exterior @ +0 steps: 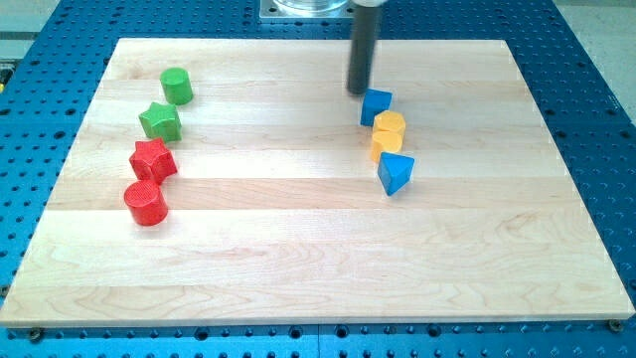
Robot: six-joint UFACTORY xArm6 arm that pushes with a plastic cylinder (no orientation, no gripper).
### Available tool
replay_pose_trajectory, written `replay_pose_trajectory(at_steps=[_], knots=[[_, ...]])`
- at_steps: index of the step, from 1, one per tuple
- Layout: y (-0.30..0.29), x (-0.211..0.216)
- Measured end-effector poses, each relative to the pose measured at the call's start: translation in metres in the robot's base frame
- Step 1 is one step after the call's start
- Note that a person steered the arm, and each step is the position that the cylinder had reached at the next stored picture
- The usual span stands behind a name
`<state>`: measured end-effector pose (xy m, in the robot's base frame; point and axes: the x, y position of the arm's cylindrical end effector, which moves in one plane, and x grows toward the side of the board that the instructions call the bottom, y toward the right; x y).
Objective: Push the blue cube slightly to the right
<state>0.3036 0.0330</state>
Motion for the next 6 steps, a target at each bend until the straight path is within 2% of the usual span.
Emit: replay_pose_trajectory(at_steps=[1, 5, 6], knots=[[-0.013, 0.044], [0.031, 0.046], [0.018, 0.044]])
